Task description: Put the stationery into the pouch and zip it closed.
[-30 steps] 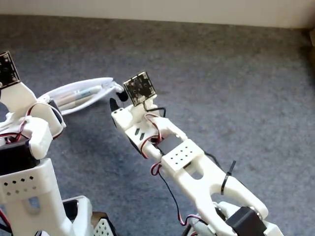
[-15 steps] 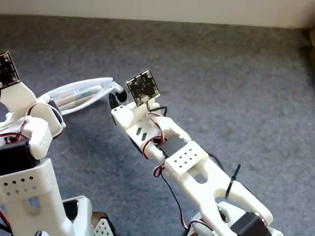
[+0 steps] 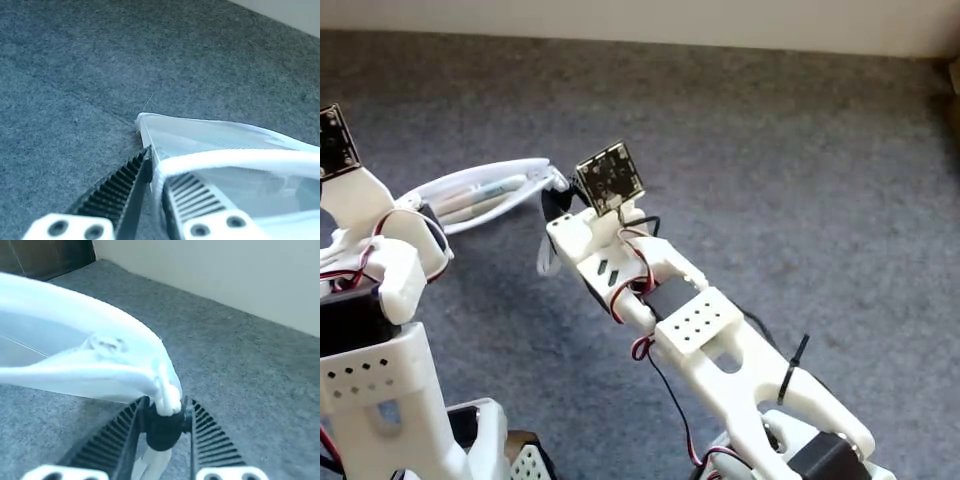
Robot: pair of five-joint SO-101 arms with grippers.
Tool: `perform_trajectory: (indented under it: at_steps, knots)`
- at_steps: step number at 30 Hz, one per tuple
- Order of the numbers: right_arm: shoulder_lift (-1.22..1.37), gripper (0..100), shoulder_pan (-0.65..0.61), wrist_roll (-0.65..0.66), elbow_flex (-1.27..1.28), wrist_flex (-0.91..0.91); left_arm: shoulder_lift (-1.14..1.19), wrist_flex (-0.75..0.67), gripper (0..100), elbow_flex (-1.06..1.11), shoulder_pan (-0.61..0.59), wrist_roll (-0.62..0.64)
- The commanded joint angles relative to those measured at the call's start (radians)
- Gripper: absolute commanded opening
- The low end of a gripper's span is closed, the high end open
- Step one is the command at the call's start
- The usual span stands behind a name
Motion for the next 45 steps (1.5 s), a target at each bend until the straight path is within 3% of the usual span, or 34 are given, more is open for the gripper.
perform_trajectory:
  at_steps: [1, 4, 9, 13, 17, 20, 25, 33, 36, 45]
  knots:
    - [-0.067, 0.0, 0.004, 0.069, -0.059, -0.030, -0.021, -0.035, 1, -0.019, 0.019, 0.012]
    - [-0.108, 0.3, 0.007, 0.106, -0.050, -0.002, -0.021, -0.037, 1, -0.025, 0.019, 0.009]
    - [-0.251, 0.3, -0.016, 0.166, -0.035, 0.189, -0.013, -0.081, 1, -0.051, 0.033, -0.078]
    - [-0.358, 0.3, -0.036, 0.181, -0.035, 0.383, -0.012, -0.143, 6, -0.047, 0.142, -0.224]
    - [-0.449, 0.3, -0.056, 0.180, -0.004, 0.532, -0.010, -0.155, 12, -0.045, 0.243, -0.267]
    - [-0.522, 0.3, -0.087, 0.180, 0.074, 0.572, -0.010, -0.210, 12, -0.047, 0.309, -0.269]
    - [-0.680, 0.4, -0.119, 0.172, 0.259, 0.573, 0.019, -0.295, 12, -0.047, 0.467, -0.376]
    - [-1.021, 0.4, -0.105, 0.170, 0.561, 0.575, 0.364, -0.474, 17, -0.061, 0.694, -0.382]
    - [-1.170, 0.4, -0.071, 0.170, 0.665, 0.604, 0.395, -0.443, 22, -0.130, 0.753, -0.381]
    - [-1.399, 0.4, -0.019, 0.129, 0.723, 0.716, 0.323, -0.216, 23, -0.394, 0.849, -0.385]
